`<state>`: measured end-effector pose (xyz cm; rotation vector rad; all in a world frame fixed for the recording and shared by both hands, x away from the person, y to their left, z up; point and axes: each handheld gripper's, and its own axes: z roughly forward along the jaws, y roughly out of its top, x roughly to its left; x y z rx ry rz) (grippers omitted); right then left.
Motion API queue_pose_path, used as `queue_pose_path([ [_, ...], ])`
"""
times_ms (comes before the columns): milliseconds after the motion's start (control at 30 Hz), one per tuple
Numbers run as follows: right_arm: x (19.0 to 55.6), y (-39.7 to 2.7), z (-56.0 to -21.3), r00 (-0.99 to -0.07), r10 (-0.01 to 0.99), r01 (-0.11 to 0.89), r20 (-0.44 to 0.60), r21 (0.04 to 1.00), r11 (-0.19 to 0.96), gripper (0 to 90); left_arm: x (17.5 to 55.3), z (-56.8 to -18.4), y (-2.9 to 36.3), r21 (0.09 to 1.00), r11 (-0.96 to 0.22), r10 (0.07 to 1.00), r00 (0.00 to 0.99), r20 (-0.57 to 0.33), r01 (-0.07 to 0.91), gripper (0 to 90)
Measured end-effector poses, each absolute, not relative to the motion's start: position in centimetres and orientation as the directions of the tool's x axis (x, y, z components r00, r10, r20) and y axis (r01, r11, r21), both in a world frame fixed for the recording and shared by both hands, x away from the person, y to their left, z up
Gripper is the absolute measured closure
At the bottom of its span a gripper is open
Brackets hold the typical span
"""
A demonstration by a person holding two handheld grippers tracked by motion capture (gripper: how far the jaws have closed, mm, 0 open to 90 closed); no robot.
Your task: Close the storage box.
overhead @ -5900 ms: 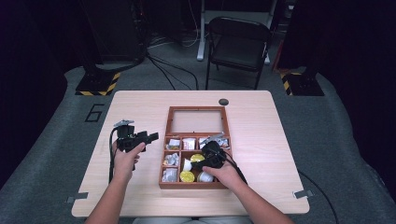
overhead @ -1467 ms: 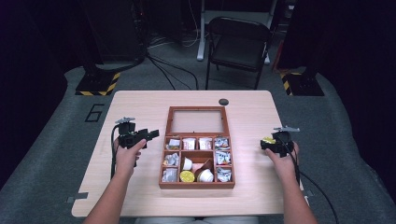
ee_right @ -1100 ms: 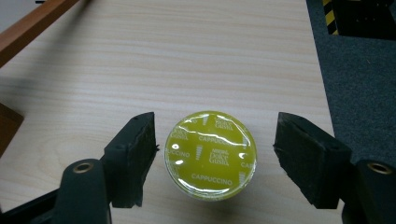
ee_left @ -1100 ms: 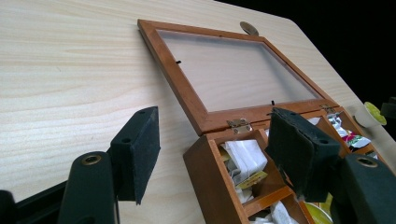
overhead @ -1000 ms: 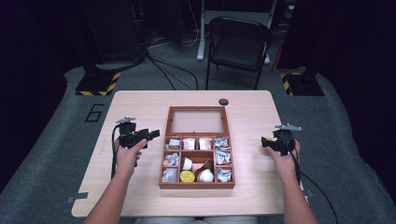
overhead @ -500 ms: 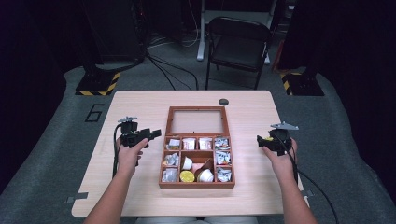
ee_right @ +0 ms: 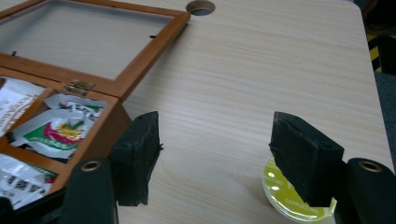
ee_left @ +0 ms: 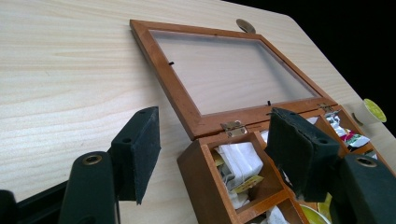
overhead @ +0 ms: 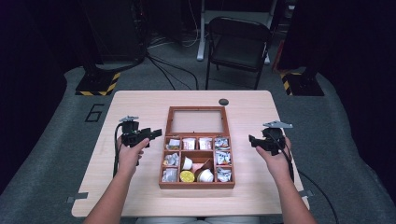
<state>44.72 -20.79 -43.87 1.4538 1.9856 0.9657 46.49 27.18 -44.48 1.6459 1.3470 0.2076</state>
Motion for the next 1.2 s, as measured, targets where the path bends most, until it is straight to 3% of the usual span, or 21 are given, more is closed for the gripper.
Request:
queue_pose_path([
  [367,45.0,-18.3,-42.7,-0.418,0.904,0.597,0.096,0.778,0.194,32.6,47.1,-44.4,25.9,0.743,0.039,0.829,0.393,-0.397,0.668,35.7],
  [600,45.9,-16.8,-42.6,-0.454,0.888,0.593,0.073,0.768,0.24,32.4,47.9,-44.9,25.2,0.722,0.046,0.817,0.39,-0.425,0.69,35.6],
  [900,47.3,-15.4,-42.7,-0.468,0.874,0.633,0.127,0.738,0.232,32.3,48.9,-44.8,23.6,0.729,-0.021,0.827,0.421,-0.372,0.685,36.3],
  [1200,48.5,-14.7,-43.1,-0.472,0.874,0.631,0.119,0.737,0.241,31.8,50.1,-45.6,23.0,0.709,-0.03,0.813,0.429,-0.393,0.705,35.9],
])
